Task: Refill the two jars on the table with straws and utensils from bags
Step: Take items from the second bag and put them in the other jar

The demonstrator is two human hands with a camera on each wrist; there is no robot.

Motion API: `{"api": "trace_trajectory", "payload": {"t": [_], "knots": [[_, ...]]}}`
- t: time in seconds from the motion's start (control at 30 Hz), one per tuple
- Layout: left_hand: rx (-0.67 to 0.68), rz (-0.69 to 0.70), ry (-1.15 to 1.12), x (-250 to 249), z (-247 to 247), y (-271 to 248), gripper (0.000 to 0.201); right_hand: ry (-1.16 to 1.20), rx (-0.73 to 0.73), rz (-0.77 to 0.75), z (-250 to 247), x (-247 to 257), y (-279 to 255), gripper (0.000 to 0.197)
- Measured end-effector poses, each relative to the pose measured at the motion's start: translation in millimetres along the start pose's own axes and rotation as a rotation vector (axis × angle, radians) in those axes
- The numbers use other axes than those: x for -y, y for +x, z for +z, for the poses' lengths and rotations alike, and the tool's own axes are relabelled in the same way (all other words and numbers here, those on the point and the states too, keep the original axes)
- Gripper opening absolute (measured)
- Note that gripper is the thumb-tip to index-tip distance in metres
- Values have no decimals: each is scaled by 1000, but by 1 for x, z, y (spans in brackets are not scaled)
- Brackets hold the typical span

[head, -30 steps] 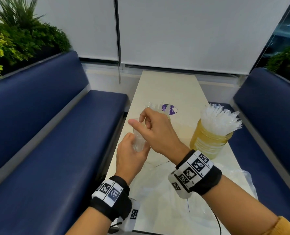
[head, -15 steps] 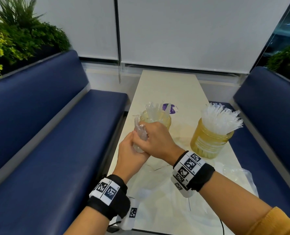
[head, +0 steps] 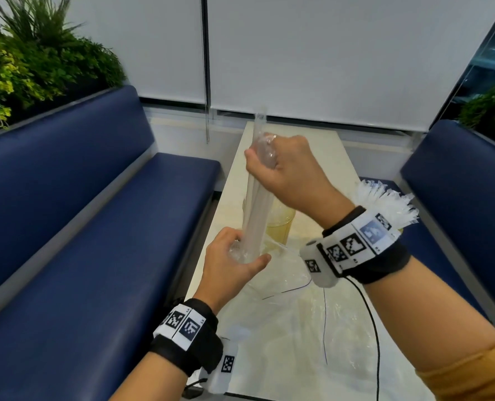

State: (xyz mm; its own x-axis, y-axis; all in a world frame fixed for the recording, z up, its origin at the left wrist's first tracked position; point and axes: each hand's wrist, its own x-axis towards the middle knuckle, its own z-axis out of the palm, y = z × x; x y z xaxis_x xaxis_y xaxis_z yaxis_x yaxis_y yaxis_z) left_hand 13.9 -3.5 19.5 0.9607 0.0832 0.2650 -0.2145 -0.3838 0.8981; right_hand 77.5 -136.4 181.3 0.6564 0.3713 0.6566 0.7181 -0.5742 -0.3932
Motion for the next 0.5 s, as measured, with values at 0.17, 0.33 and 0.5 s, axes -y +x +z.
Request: {"api": "trace_trajectory", "payload": {"t": [0.17,0.33,0.5], "knots": [[-12,-26,-38,2,-4,0,45,2,-131,10,-36,-1,37,37],[-20,-23,-55,6,-4,1,45,-58,-324,22,-53,-28,67,29],[-18,-11,-56,6,-6,-1,42,-250,-318,95,-26,-81,77,35]]}}
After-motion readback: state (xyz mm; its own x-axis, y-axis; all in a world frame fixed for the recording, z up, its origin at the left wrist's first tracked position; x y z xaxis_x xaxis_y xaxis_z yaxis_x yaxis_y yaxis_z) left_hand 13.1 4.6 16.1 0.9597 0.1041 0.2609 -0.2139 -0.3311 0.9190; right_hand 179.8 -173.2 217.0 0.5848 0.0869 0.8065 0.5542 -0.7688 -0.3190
